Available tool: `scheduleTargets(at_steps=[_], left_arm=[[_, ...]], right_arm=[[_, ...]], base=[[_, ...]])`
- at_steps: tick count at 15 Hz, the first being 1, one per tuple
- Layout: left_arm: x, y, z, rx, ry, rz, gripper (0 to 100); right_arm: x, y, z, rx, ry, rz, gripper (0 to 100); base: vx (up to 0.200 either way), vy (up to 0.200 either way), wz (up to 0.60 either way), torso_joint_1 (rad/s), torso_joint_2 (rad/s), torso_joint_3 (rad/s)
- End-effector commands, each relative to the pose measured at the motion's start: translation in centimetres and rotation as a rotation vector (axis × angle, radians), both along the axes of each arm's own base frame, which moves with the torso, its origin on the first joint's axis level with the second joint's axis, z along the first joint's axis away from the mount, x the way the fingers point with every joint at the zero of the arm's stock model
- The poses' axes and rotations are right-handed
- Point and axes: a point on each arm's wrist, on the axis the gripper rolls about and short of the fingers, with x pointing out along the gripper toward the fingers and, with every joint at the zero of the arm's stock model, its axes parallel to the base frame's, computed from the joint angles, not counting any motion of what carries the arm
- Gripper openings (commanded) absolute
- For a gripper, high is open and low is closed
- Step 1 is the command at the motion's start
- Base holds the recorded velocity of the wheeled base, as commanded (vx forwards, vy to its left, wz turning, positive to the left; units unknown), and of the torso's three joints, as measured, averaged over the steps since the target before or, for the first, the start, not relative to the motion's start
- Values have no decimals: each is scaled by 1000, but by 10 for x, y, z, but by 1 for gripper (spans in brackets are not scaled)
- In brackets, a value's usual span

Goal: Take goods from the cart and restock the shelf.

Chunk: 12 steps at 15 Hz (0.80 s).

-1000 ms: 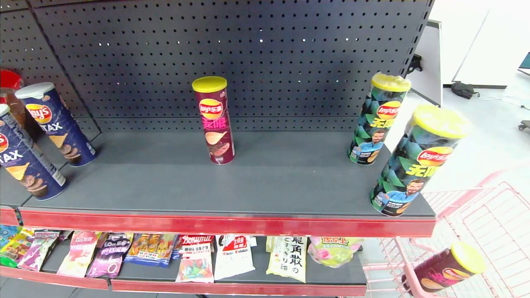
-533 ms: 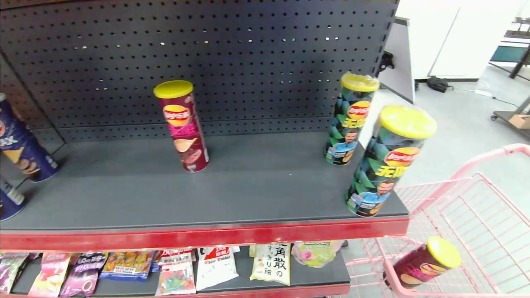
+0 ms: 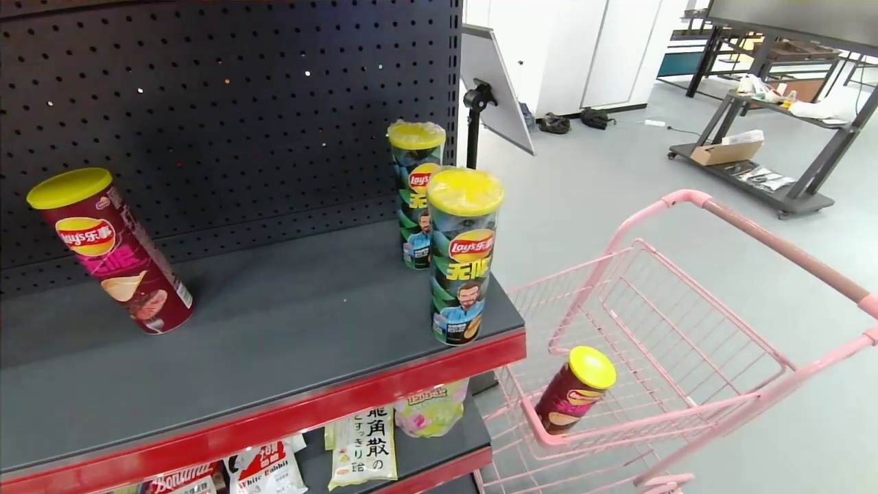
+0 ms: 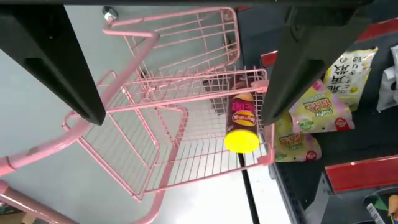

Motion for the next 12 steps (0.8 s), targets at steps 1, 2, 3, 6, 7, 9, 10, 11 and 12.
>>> scheduleTargets(at_steps=[1, 2, 3, 6, 7, 9, 10, 11, 12], left_arm=[[0, 0, 0, 0, 0, -1, 100], [0, 0, 0, 3, 0, -1, 100], [0, 0, 0, 3, 0, -1, 100], [0, 0, 0, 4, 0, -1, 100], [0, 0, 0, 4, 0, -1, 100], [0, 0, 0, 1, 0, -1, 100], [0, 0, 0, 1, 0, -1, 100], [0, 0, 0, 1, 0, -1, 100], [0, 0, 0, 1, 0, -1, 100]], right_arm=[[0, 0, 0, 0, 0, 0, 100], [0, 0, 0, 0, 0, 0, 100], [0, 0, 0, 0, 0, 0, 100], [0, 0, 0, 0, 0, 0, 100], [0, 0, 0, 0, -1, 0, 100], [0, 0, 0, -2, 0, 0, 100], [0, 0, 0, -2, -1, 0, 100], [0, 0, 0, 0, 0, 0, 100], [0, 0, 0, -2, 0, 0, 100]], base=[[0, 0, 0, 0, 0, 0], [0, 0, 0, 0, 0, 0], [0, 0, 0, 0, 0, 0], [-133, 0, 0, 3, 0, 3], [-200, 0, 0, 12, 17, -2], [-100, 0, 0, 1, 4, -4], [0, 0, 0, 0, 0, 0], [0, 0, 0, 0, 0, 0], [0, 0, 0, 0, 0, 0]])
